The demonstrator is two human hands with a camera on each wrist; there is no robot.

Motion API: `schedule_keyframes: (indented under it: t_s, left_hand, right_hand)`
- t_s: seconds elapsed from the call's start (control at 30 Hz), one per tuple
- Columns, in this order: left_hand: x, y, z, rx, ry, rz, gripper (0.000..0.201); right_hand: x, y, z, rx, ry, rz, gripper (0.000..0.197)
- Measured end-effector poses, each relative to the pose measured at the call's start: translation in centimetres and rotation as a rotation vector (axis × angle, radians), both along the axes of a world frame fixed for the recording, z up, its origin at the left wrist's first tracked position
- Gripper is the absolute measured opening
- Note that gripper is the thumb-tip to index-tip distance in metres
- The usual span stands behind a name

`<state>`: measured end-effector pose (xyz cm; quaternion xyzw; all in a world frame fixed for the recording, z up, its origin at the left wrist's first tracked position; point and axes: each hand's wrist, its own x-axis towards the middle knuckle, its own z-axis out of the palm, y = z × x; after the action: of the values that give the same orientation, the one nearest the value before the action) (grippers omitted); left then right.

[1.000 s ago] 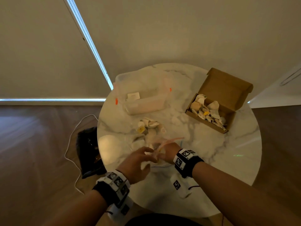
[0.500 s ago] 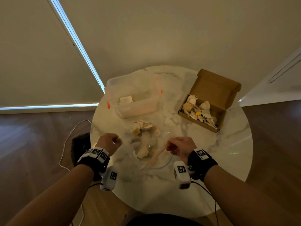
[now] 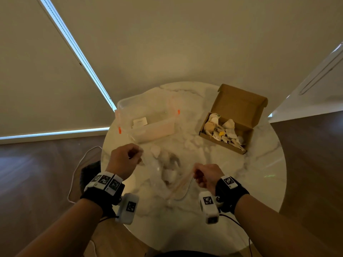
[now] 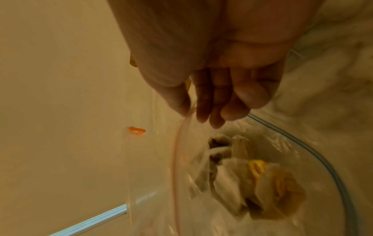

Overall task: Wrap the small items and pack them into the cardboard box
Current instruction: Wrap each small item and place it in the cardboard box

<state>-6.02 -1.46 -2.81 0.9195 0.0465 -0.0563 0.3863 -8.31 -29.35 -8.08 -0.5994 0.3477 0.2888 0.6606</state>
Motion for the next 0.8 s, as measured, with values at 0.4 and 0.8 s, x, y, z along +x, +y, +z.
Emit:
schedule_keyframes:
  t_s: [0.4, 0.8]
  left_hand:
    - [0.9, 1.1, 0.8, -0.064, 0.03, 0.079, 0.017]
    - [0.2, -0.1, 1.6, -0.133, -0.035, 0.166, 0.008]
  right_hand:
    - [0.5, 1.0, 1.9, 0.11, -0.172, 0.046, 0.009]
    - [0.0, -0.1, 2.2, 0.143, -0.156, -0.226, 0.015]
